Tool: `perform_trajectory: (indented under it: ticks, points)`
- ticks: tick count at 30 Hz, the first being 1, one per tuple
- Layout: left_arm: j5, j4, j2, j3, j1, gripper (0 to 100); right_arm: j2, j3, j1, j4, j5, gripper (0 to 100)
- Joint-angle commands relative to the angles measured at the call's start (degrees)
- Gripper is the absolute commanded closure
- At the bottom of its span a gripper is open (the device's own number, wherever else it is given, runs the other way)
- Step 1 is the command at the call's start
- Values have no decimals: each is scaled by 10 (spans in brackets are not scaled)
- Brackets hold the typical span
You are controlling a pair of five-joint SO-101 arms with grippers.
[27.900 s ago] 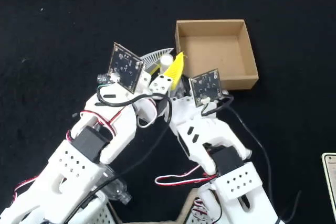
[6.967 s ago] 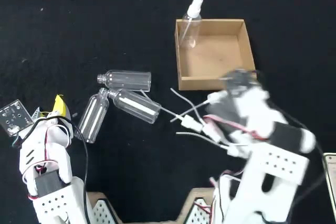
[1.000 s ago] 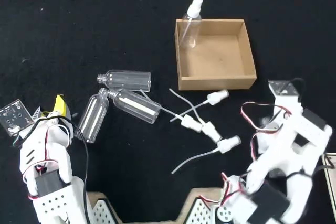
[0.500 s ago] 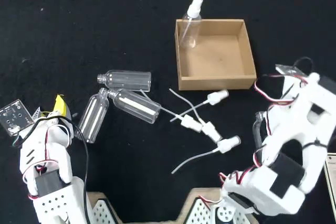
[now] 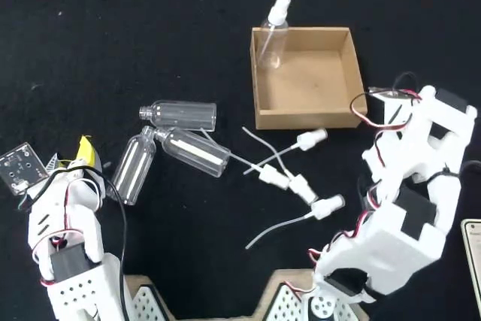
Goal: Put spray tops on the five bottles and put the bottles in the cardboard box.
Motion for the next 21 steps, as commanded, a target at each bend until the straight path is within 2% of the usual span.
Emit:
perform_trajectory:
  ticks: [1, 7, 13, 21]
  points:
    - [-8, -3, -3, -4, 1, 802, 3, -24, -4, -25, 16, 669]
    - [-8, -3, -3, -4, 1, 802, 34, -25, -4, -44, 16, 680]
    - [-8, -3, -3, -5, 1, 802, 36, -29, -3, -45, 16, 868]
    - [-8, -3, -3, -6, 1, 802, -20, -157, 45, -41, 15, 870]
